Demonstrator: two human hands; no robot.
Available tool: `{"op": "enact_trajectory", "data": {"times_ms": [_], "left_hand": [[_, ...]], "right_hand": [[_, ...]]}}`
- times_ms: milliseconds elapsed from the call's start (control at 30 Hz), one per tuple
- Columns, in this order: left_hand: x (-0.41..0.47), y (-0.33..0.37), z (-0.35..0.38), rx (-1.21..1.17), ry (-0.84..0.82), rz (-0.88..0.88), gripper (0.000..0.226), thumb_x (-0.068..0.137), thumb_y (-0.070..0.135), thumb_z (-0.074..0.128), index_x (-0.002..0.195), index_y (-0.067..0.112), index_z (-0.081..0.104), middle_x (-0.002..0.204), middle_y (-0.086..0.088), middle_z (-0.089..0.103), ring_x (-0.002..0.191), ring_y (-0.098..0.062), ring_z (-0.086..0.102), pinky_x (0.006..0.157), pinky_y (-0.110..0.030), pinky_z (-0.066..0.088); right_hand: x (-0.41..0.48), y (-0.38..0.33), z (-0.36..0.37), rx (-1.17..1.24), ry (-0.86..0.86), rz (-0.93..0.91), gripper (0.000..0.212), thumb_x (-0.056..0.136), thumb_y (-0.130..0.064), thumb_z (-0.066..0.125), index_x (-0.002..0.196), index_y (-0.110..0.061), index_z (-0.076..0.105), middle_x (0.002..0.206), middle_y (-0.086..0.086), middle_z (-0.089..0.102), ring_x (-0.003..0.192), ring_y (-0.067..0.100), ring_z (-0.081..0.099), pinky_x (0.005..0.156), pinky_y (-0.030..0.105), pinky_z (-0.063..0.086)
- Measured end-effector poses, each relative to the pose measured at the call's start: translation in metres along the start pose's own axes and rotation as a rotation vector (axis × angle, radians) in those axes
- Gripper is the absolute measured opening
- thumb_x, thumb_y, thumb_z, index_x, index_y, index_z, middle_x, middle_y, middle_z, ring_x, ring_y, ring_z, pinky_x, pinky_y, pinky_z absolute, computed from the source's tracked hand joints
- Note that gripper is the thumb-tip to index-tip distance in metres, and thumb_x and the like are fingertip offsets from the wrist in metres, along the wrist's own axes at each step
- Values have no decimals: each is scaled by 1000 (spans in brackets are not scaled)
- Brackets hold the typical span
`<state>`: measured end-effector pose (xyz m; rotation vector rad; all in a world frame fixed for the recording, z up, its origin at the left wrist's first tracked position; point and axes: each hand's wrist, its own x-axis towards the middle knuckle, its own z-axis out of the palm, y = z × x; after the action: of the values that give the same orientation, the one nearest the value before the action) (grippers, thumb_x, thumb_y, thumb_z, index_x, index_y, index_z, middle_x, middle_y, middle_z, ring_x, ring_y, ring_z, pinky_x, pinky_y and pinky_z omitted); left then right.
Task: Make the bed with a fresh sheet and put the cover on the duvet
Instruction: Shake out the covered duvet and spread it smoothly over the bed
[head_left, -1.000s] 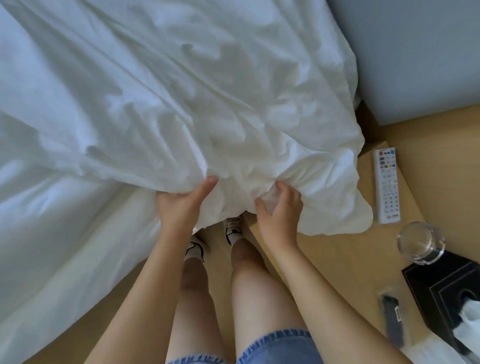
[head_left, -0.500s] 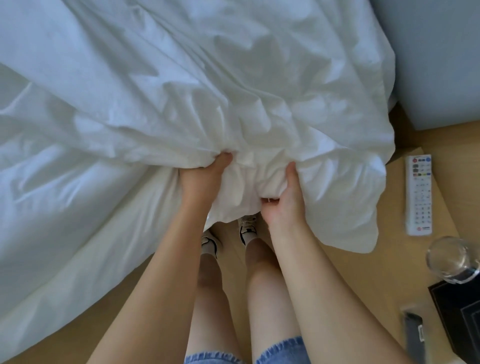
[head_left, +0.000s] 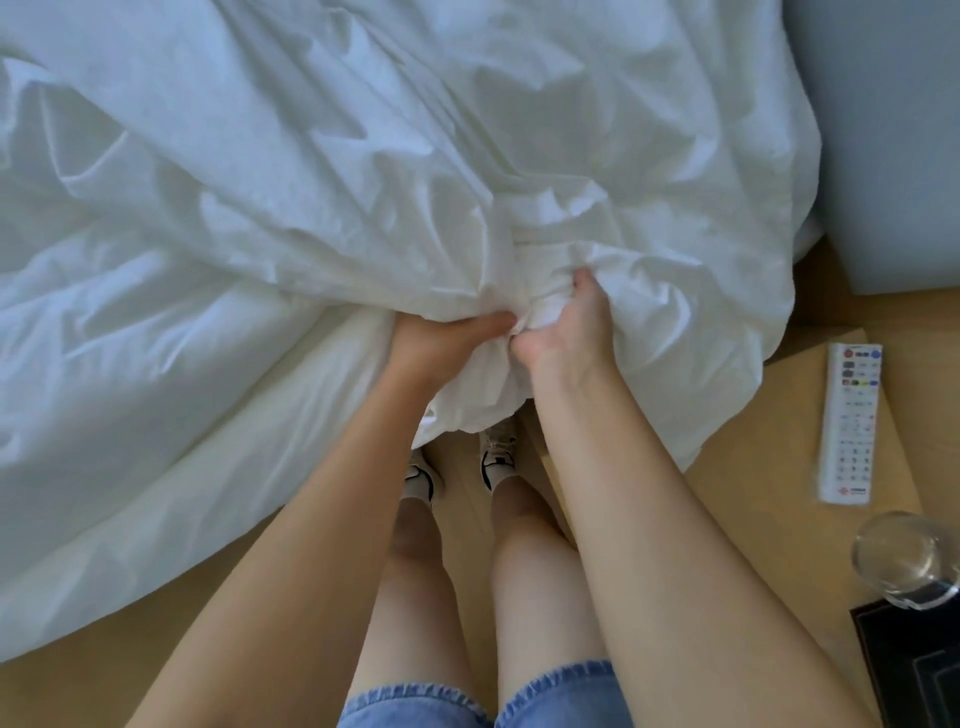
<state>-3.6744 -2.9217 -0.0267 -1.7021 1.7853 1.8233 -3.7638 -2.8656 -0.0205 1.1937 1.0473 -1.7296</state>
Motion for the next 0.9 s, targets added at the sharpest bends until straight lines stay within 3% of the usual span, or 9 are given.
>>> {"op": "enact_trajectory", "data": {"times_ms": [100,233,333,400,467,600,700,800,900], "left_hand": [[-6,6,-22,-12,61,30,34,64,21,84,76,31,54,66,20,66,67,8,62,65,-19,51],[-36,-6,-75,-41,223,14,29,50,33,74,74,30,58,61,19,64,58,7,60,46,-15,47],[-67,-56,-164,138,450,-109,28,52,36,62,77,24,58,75,8,64,69,-7,61,56,-23,46],[-95,-107,-234,198,587,-321,57,49,42,61,99,14,64,101,-14,66,93,-30,62,76,-42,51],[-117,-146,-271,153,665,-442,74,41,49,64,104,11,65,110,-20,64,101,-37,60,84,-53,50],[-112,-154,-237,101,456,-388,46,64,31,77,103,8,65,101,-19,65,83,-26,58,69,-39,46],[-95,-156,-217,-74,402,-313,59,56,31,71,110,9,61,96,-7,62,85,-23,57,72,-36,47],[-90,-171,-228,-241,364,-277,57,54,27,68,108,9,62,97,-5,65,93,-24,61,75,-36,50],[-88,-183,-239,-309,191,-234,53,54,24,70,105,10,65,101,-10,68,96,-25,63,80,-40,52]], "right_hand": [[-12,-18,1,-70,30,18,35,95,-24,47,125,-9,58,121,16,63,110,35,60,96,51,46],[-31,-30,-8,-181,96,39,27,92,-16,51,117,-9,59,113,13,65,102,33,62,83,45,51],[-36,-48,-14,-249,122,-18,27,90,-14,52,117,-10,58,112,11,66,98,30,64,82,41,53],[-35,-56,-25,-289,148,-74,25,89,-15,53,113,-11,58,106,10,67,92,29,66,71,39,55],[-33,-49,-34,-311,146,-122,33,90,-20,53,121,-14,56,111,8,67,96,28,66,76,39,56],[-39,23,-48,-222,56,-129,36,90,-45,55,116,-21,62,116,7,67,103,27,65,86,40,54],[-52,112,-47,-334,24,1,51,73,-60,69,111,-26,63,113,4,69,98,23,67,83,39,55],[-61,202,-26,-544,-63,118,70,56,-59,77,116,-28,58,109,1,70,97,23,67,68,36,57],[-61,260,-1,-537,-61,120,58,71,-53,74,119,-23,58,107,3,69,95,25,65,79,41,56]]}}
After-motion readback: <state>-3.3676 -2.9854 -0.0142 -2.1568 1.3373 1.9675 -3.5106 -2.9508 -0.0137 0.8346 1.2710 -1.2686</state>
